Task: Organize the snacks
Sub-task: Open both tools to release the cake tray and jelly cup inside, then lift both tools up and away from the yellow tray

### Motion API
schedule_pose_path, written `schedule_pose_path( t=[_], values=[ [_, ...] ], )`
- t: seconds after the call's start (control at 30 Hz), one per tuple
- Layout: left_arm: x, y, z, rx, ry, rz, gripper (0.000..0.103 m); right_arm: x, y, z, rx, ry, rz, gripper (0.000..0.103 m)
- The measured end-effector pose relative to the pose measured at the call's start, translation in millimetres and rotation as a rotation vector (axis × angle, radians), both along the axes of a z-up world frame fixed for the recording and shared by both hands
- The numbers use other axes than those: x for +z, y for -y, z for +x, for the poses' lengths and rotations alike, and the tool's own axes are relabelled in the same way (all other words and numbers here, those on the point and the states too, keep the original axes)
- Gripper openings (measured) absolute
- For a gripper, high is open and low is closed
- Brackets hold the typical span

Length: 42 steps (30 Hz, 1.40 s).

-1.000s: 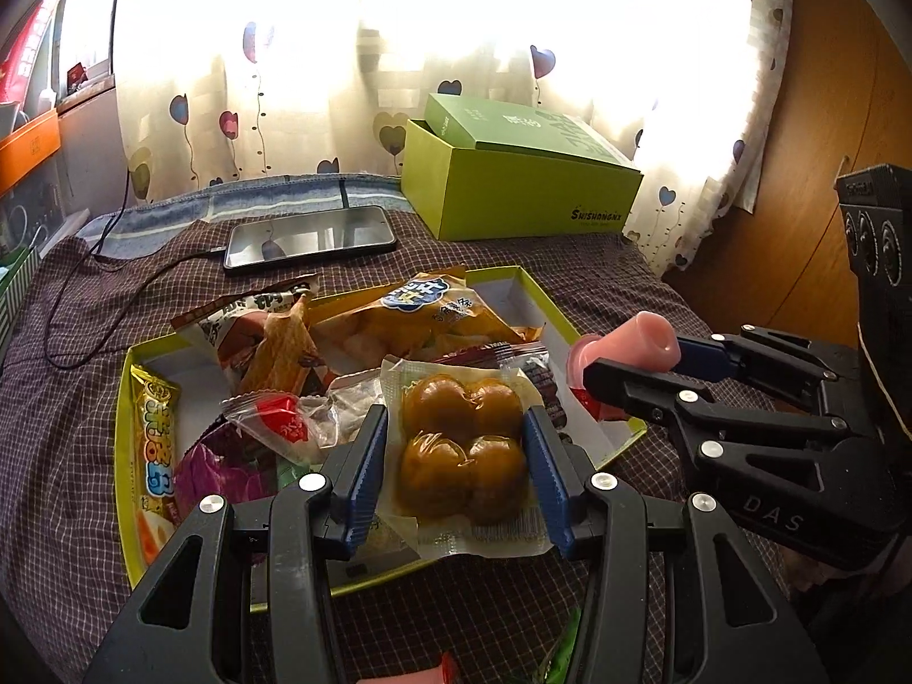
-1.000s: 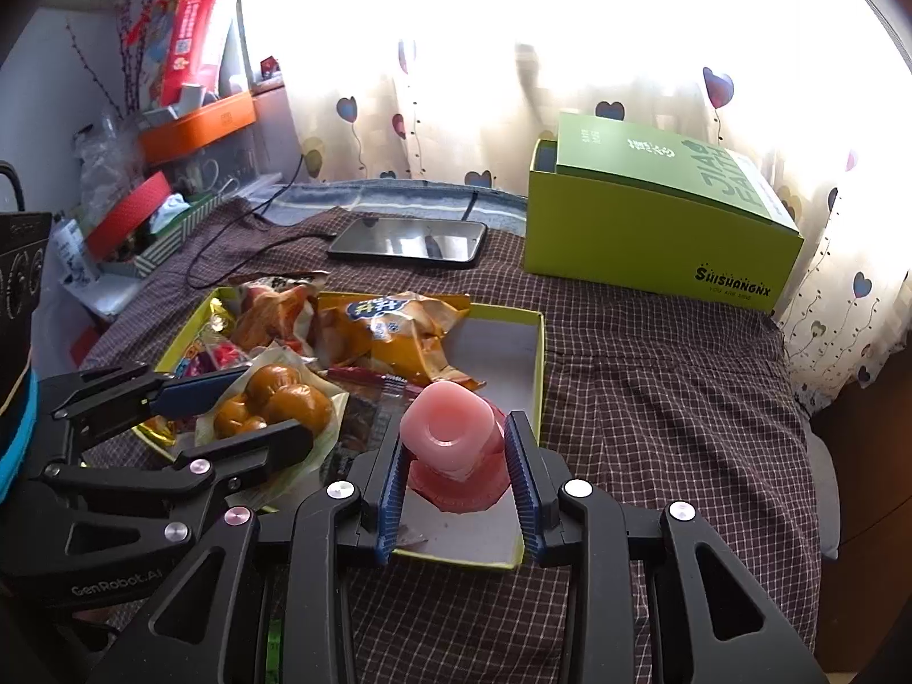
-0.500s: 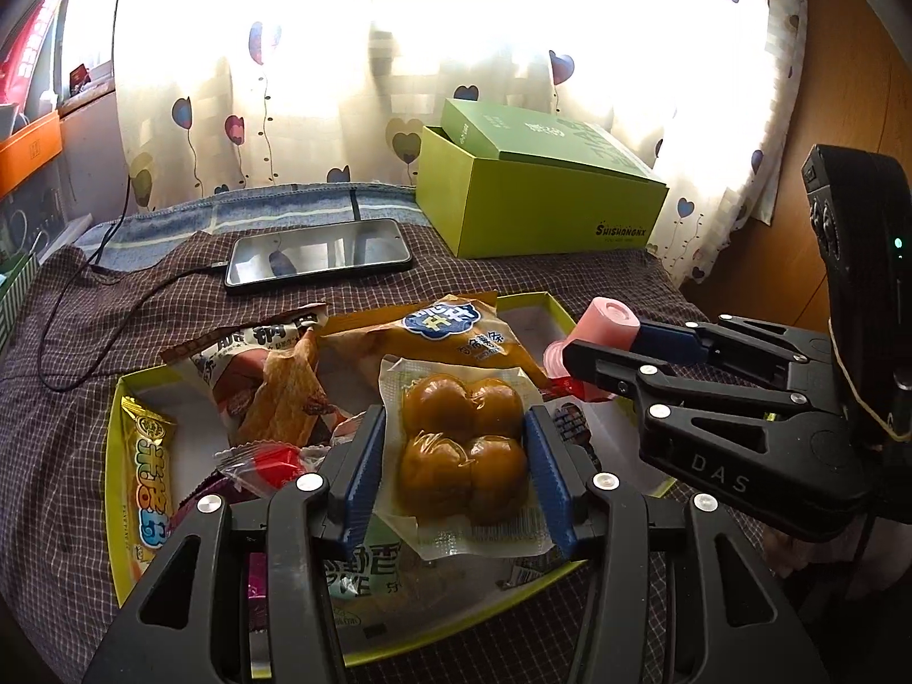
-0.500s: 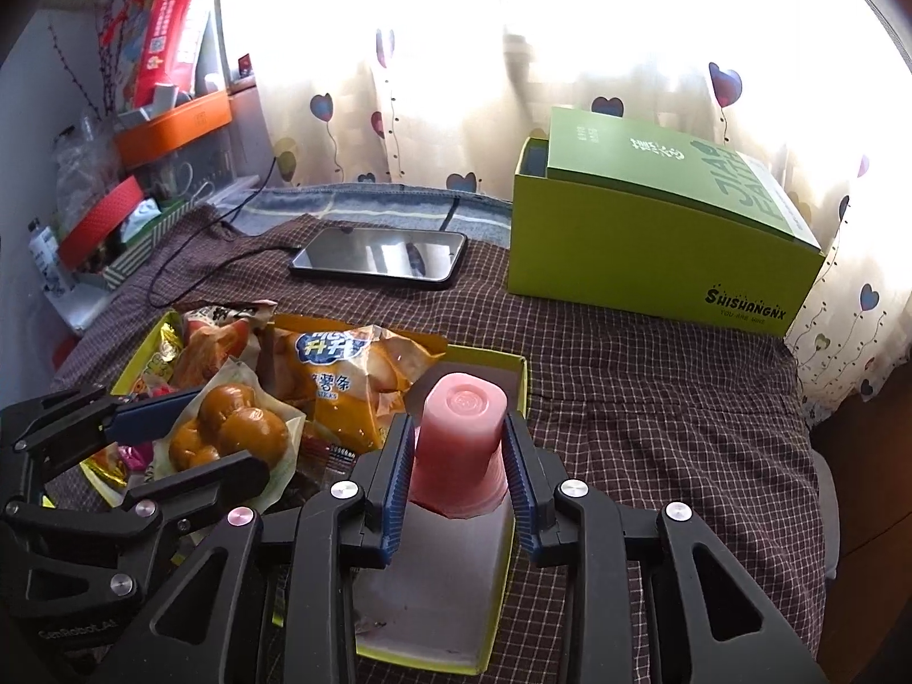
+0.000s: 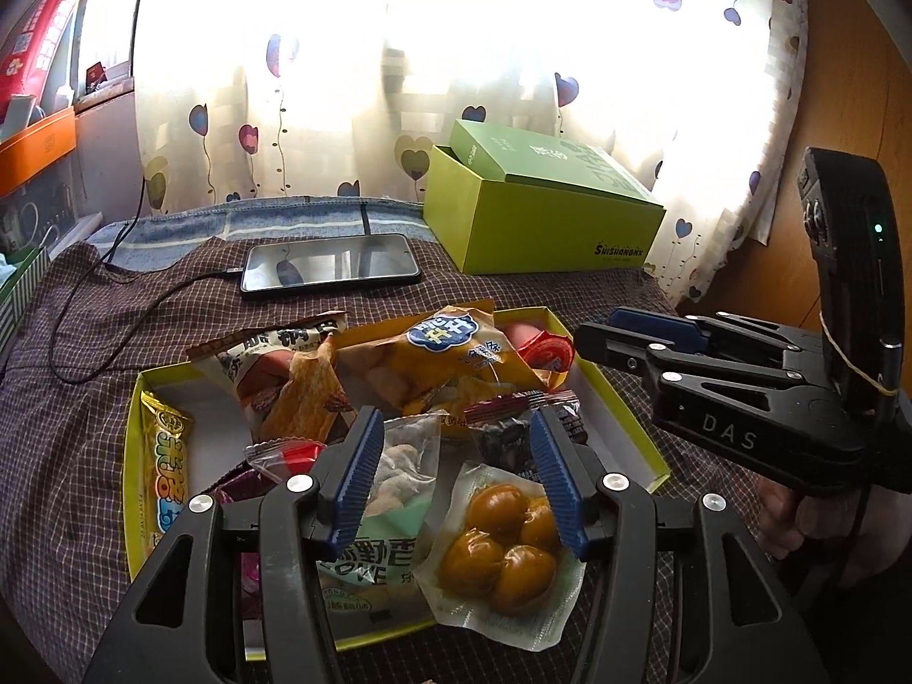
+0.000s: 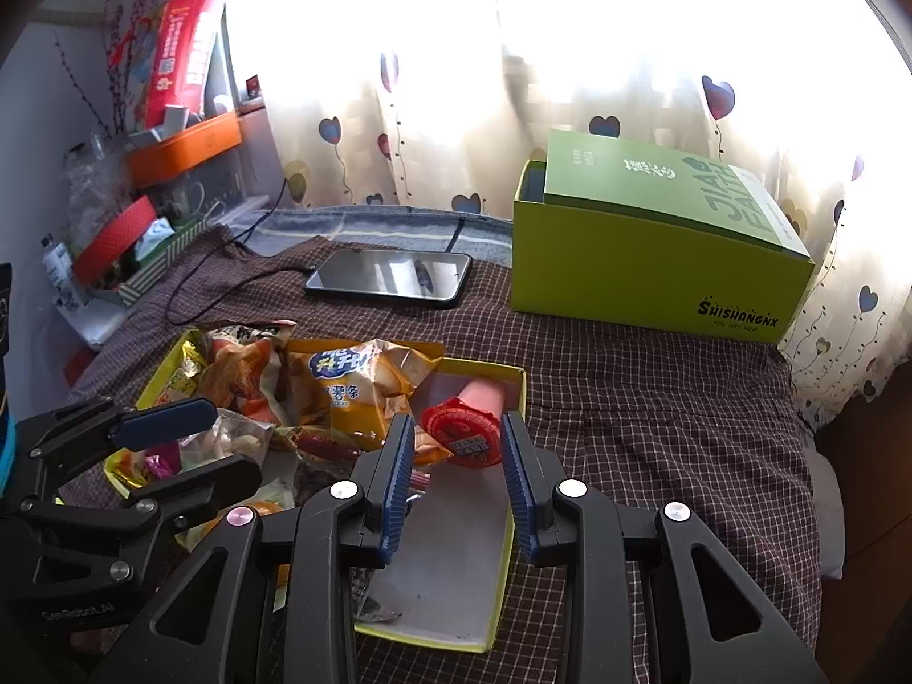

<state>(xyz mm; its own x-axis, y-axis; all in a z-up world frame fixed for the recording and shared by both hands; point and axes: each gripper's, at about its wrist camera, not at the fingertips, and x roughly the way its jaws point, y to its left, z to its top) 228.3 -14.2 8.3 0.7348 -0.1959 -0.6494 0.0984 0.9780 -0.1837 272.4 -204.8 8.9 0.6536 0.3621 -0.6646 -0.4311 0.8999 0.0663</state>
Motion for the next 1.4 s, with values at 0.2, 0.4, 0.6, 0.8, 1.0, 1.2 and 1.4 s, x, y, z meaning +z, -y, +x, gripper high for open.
schedule_pose_path(
  t=[0.2, 0.4, 0.6, 0.8, 1.0, 1.2, 1.4],
  values=[
    [3.3, -7.3, -10.7, 0.008, -0.011, -0.014, 0.055, 2.0, 5.3, -27.4, 0.007, -0.016, -0.002, 0.030],
    [5.6, -18.7, -31.1, 0.029, -0.031, 0.017, 0.055, -2.5, 7.4, -52.6, 0.018, -0.034, 0.005, 0.030],
    [-8.2, -3.0, -46.3, -0.034, -0.090, 0.101, 0.055, -9.6, 7.6, -59.4, 0.013, -0.057, 0.019, 0.030],
    [-20.7, 15.9, -27.8, -0.028, -0.098, 0.259, 0.055, -12.1, 9.1, -58.2, 0.009, -0.067, 0.022, 0.030],
    [-25.8, 4.4, -5.2, 0.034, -0.127, 0.272, 0.055, -17.8, 7.8, -54.1, 0.006, -0.085, 0.025, 0.030],
    [-16.9, 2.6, -8.9, 0.039, -0.105, 0.236, 0.055, -14.9, 5.0, -60.0, 0.017, -0.082, 0.034, 0.030],
    [-7.9, -1.3, -27.9, 0.042, -0.086, 0.153, 0.055, -8.3, 2.7, -73.7, 0.015, -0.076, 0.034, 0.035]
  ],
)
